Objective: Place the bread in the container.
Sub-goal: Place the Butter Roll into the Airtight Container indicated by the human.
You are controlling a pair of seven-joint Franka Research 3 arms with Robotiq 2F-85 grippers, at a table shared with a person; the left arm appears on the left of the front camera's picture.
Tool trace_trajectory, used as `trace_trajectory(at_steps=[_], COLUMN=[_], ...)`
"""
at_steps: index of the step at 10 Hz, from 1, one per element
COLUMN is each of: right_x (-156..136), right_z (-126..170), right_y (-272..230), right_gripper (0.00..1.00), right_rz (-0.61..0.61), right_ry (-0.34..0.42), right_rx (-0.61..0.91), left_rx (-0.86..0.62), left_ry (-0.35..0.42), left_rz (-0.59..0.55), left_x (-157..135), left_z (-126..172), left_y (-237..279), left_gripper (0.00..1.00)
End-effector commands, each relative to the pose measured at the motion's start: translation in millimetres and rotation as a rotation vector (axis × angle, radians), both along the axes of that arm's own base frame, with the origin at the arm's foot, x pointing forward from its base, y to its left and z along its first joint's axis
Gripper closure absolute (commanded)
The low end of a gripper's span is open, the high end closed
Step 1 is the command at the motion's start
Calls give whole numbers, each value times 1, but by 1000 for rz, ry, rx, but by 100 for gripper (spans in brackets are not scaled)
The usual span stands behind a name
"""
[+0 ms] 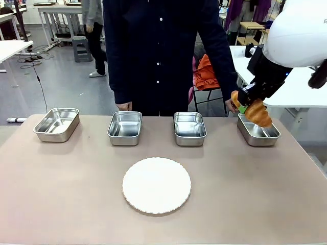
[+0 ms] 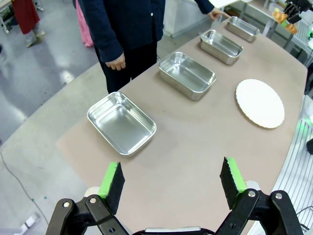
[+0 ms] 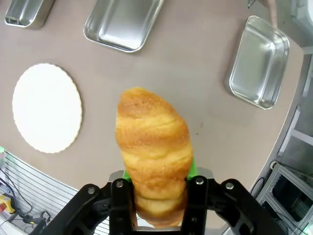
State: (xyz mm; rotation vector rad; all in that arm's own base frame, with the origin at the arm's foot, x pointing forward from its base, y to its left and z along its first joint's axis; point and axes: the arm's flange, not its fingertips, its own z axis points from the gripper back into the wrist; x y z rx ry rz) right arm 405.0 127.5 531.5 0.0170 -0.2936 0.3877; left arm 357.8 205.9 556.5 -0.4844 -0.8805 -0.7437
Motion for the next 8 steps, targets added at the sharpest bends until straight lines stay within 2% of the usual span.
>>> trace_trajectory(at_steps=[1,4,6,8], right_x=[26,49,82,109], right_z=[-3,-18,-43,-66], right_y=[-24,-64,-99,-121], right_gripper=[60,60,60,60], right_rz=[-126,-243,-313,-329], right_ry=[-4,-20,-25,-16], right_rx=[16,14,28,61], left_rx=[-4,-4,-4,-4], left_ry=[-10,-10,-10,-10], left_rz=[-7,-7,-7,-7], left_x=[-1,-1,-1,-1], left_z=[1,1,1,1], left_y=[-1,-1,-1,-1], left_gripper=[0,0,0,0])
